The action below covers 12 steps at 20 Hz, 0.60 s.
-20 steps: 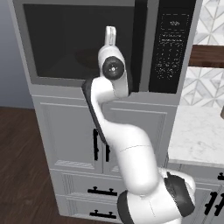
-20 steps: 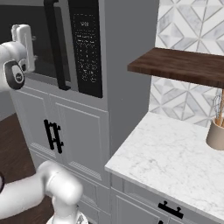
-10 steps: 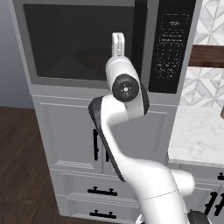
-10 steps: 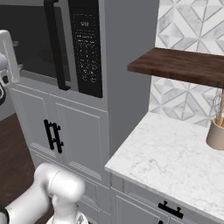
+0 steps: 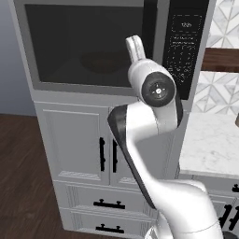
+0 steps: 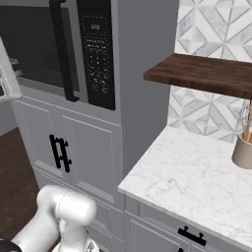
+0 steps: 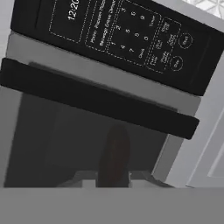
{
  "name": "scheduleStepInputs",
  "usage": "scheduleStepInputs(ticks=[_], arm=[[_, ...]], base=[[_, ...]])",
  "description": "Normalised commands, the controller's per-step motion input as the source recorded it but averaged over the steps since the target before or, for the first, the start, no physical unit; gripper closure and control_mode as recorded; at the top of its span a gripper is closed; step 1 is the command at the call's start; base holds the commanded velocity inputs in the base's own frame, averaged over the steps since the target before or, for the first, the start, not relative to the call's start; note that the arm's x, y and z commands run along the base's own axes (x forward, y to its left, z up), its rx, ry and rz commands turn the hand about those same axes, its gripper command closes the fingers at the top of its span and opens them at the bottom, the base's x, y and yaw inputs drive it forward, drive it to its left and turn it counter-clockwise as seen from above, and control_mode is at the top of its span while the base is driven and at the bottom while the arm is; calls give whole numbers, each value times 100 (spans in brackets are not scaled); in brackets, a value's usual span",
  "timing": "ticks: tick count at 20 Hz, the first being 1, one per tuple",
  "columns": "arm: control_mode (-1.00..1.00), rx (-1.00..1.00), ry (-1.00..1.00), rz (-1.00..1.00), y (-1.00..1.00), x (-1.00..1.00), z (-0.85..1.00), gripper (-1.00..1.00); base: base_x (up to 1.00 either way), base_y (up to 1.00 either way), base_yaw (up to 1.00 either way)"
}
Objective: Open the microwave, place the bowl with waffle inside the microwave, then close the microwave door and turn it on.
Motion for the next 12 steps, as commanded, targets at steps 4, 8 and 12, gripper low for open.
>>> scheduleStepInputs(ticks=[4,8,12], arm=[[-100,-32,31,0,-52,-29,20,100],[-100,-42,25,0,-43,-32,-1,100],[-100,-38,7,7,-62,-41,-36,100]], base=[[0,0,0],[0,0,0],[0,0,0]])
